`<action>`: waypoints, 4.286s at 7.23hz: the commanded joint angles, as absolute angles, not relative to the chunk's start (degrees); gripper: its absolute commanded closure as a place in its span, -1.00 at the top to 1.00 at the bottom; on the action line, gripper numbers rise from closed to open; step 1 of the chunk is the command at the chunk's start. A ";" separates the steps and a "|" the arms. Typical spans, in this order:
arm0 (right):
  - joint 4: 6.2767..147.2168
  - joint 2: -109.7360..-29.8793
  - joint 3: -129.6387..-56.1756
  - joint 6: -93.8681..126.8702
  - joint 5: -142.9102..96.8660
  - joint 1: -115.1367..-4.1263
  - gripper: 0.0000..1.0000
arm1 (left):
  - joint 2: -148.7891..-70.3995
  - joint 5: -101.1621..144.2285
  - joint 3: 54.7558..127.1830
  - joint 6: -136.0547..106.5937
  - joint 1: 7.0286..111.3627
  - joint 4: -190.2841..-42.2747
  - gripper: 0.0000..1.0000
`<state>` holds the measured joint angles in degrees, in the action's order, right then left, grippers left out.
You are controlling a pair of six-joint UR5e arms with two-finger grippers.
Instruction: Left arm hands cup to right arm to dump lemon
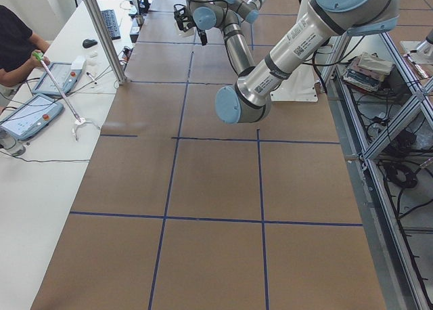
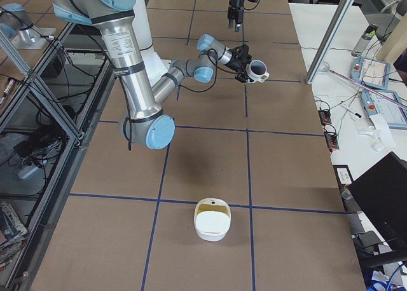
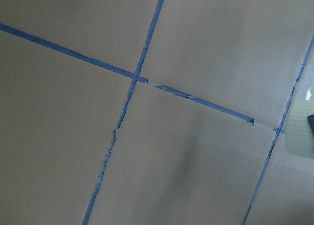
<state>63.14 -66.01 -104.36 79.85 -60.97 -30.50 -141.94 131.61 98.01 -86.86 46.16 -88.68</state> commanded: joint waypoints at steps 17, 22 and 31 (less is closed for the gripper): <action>65.13 -57.48 -98.35 52.60 -35.50 -16.00 0.53 | -148.09 122.78 88.42 -86.57 40.34 -87.80 -1.00; 64.34 -57.92 -98.35 47.20 -35.51 -15.73 1.00 | -147.66 122.70 90.43 -86.92 41.22 -86.93 -1.00; 64.07 -62.12 -103.43 47.29 -53.20 -24.05 1.00 | -121.34 123.22 116.00 -71.07 52.29 -85.07 -1.00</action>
